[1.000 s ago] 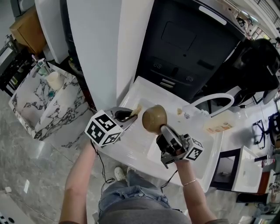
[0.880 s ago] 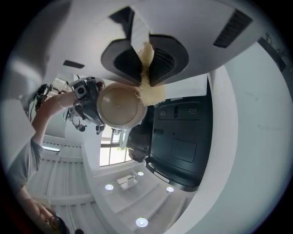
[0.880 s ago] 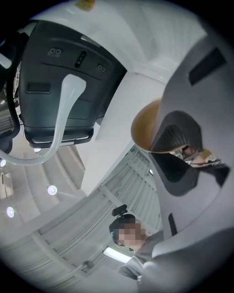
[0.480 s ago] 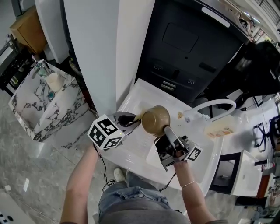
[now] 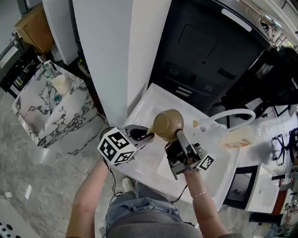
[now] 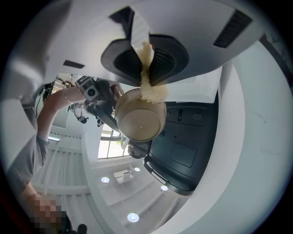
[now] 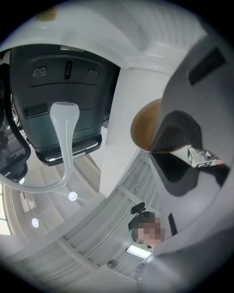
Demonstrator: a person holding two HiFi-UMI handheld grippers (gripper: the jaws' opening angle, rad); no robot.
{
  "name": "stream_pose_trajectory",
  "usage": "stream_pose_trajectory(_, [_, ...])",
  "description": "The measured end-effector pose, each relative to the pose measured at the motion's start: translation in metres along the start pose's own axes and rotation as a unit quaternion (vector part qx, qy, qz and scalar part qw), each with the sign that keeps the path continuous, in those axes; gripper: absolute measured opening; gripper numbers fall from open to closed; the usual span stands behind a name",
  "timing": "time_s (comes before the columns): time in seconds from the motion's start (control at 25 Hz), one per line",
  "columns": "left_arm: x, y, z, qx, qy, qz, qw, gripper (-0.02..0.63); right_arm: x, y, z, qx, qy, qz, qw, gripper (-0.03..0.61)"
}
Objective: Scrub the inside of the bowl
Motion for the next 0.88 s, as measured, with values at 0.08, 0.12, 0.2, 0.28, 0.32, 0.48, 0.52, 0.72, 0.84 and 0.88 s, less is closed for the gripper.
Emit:
stream_pose_trajectory(0.08, [0.005, -0.001, -0.001, 0.004, -0.002, 0.005, 1.0, 0.044, 0.001, 0.001, -0.001, 0.006, -0.003, 0.001, 1.0, 0.021])
stream_pose_trajectory(0.12, [0.007, -0.002, -0.001, 0.005, -0.004, 0.007, 1.0, 0.044, 0.002, 0.001, -0.002, 0.007, -0.005, 0.003, 1.0, 0.021])
stream_pose_trajectory(0.2, [0.013, -0.003, -0.002, 0.003, -0.008, 0.007, 0.9999, 0.044, 0.003, 0.001, -0.004, 0.009, -0.009, 0.006, 1.0, 0.021])
stream_pose_trajectory(0.28, [0.018, -0.005, -0.004, -0.002, -0.012, 0.002, 0.9999, 0.044, 0.004, 0.001, -0.004, 0.008, -0.012, 0.007, 1.0, 0.021])
stream_pose_trajectory(0.32, [0.021, -0.005, -0.004, -0.004, -0.014, 0.0, 0.9999, 0.044, 0.005, 0.0, -0.004, 0.007, -0.014, 0.008, 1.0, 0.021])
stream_pose_trajectory(0.48, [0.033, -0.007, -0.005, -0.01, -0.028, -0.005, 0.9995, 0.044, 0.005, -0.003, -0.005, 0.001, -0.018, 0.016, 1.0, 0.021])
stream_pose_trajectory(0.52, [0.036, -0.007, -0.006, -0.012, -0.032, -0.007, 0.9994, 0.044, 0.005, -0.004, -0.005, -0.002, -0.019, 0.019, 1.0, 0.021])
stream_pose_trajectory(0.72, [0.051, -0.005, -0.007, -0.018, -0.047, -0.023, 0.9984, 0.044, 0.002, -0.009, -0.007, -0.013, -0.019, 0.027, 0.999, 0.021])
stream_pose_trajectory(0.84, [0.06, -0.003, -0.007, -0.022, -0.058, -0.034, 0.9975, 0.044, 0.0, -0.013, -0.007, -0.021, -0.019, 0.033, 0.999, 0.021])
stream_pose_trajectory(0.88, [0.062, -0.002, -0.007, -0.024, -0.061, -0.038, 0.9972, 0.044, 0.0, -0.015, -0.007, -0.023, -0.019, 0.034, 0.999, 0.021])
Point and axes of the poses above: the fingertips, and each gripper's own axes: z backward along the fingers, x to its right, y out of its top, the point moved 2 cm from there along z, backward along the fingers, and after that the axes turned 6 degrees about -y, right-handed, at the moved point
